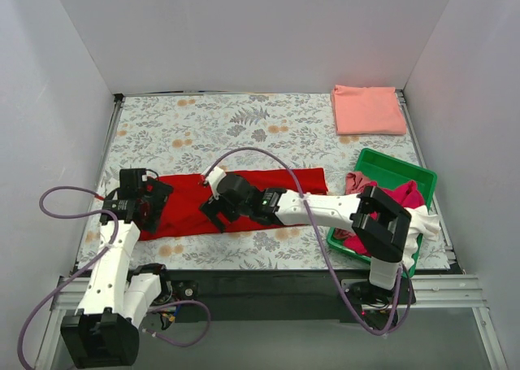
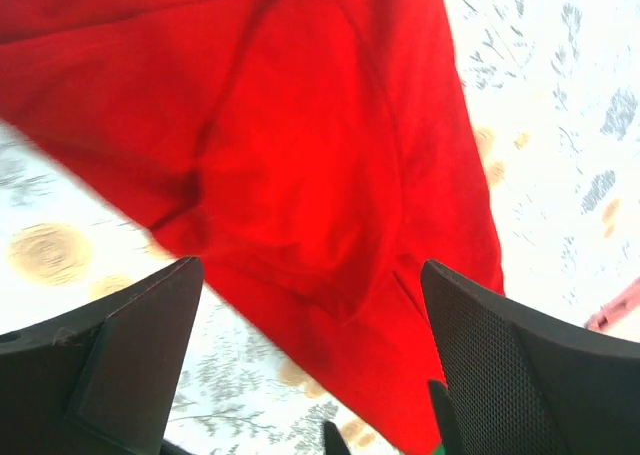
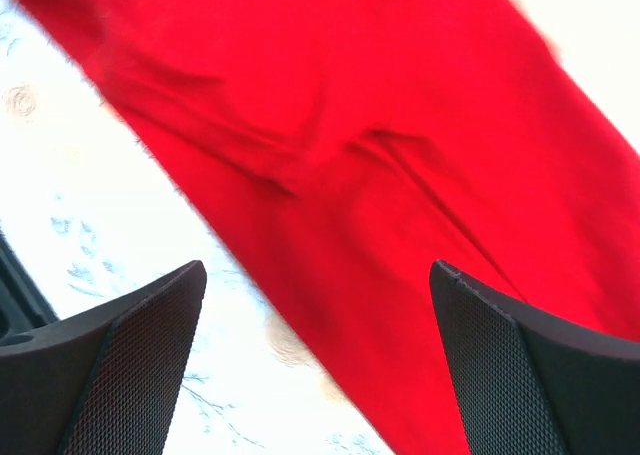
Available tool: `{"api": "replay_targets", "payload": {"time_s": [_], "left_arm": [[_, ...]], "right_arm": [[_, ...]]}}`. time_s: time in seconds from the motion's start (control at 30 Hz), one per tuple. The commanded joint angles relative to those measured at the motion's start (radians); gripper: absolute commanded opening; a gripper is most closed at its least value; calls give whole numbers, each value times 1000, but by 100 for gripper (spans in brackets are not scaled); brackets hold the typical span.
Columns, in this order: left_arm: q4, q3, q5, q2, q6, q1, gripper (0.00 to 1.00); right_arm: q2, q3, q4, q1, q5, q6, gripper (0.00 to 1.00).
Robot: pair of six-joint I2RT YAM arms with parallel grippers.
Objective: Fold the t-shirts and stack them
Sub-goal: Fold the tshirt
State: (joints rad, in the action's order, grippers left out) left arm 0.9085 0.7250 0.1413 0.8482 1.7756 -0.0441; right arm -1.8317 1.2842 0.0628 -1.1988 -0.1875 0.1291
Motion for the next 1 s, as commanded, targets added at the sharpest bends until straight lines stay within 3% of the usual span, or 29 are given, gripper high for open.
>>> {"api": "replay_targets", "payload": {"time_s": [0.0, 0.07, 0.17, 0.4, 0.6, 0.7, 0.83, 0.87, 0.93, 0.97], "left_arm": [[-152, -12, -138, 70, -34, -3, 90], [-251, -45, -253, 147, -53, -2, 91], [-339, -59, -282, 275, -65, 6, 91], [-379, 23, -165, 540, -65, 12, 92], [-408, 122, -59, 791, -36, 12, 93], [-436, 249, -42, 918, -34, 13, 93], [-442, 528, -86, 1167, -67, 27, 93], [-439, 686, -110, 1286, -97, 30, 93], [-395, 866, -134, 1415, -122, 79, 93], [-351, 1068, -138, 1540, -123, 95, 93]], "right_arm": [[101, -83, 5, 102, -12, 64, 98], [139, -135, 3, 151, -9, 76, 98], [176, -213, 2, 270, 25, 93, 98], [143, -232, 3, 516, 51, 67, 98], [63, -213, 5, 547, 115, 78, 99], [55, -246, -3, 545, 277, 112, 98], [86, -333, -6, 535, 332, 159, 98], [97, -353, -9, 530, 336, 176, 98], [133, -416, -15, 489, 336, 190, 98], [144, -436, -18, 466, 335, 196, 98]]}}
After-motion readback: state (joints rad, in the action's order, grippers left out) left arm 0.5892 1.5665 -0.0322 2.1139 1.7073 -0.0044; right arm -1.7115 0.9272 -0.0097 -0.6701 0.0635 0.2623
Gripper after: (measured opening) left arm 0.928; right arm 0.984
